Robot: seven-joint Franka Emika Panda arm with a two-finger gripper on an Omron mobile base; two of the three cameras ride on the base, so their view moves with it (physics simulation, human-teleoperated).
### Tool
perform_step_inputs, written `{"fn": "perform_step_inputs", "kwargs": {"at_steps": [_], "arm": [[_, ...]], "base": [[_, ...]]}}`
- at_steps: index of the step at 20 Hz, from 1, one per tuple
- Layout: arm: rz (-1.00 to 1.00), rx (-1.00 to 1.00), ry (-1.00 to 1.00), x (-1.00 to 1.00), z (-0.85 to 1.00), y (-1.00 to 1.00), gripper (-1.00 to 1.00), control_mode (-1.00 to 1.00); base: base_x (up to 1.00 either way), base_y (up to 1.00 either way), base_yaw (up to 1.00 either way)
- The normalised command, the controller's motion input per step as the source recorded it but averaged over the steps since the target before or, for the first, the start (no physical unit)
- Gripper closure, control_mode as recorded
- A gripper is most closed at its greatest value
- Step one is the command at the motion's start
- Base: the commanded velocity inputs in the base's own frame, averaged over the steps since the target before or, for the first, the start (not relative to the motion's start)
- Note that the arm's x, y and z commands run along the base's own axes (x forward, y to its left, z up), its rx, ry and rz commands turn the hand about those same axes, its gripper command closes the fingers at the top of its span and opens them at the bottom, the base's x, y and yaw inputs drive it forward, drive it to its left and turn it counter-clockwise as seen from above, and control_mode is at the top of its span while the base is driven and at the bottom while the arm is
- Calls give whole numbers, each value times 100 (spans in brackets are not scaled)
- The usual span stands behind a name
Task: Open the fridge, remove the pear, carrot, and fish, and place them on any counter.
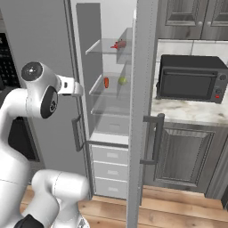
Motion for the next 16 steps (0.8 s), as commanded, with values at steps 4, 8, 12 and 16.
{"fn": "perform_step_inputs", "kwargs": {"at_steps": [4,8,12,16], "arm": [[-3,0,0,0,0,-2,-100,-100],[-5,4,0,0,-1,-11,-100,-100],[-2,1,0,0,0,-4,-100,-100],[0,0,0,0,0,0,-100,100]], "base": [[0,0,0],[0,0,0],[0,0,0],[3,-13,0]]}}
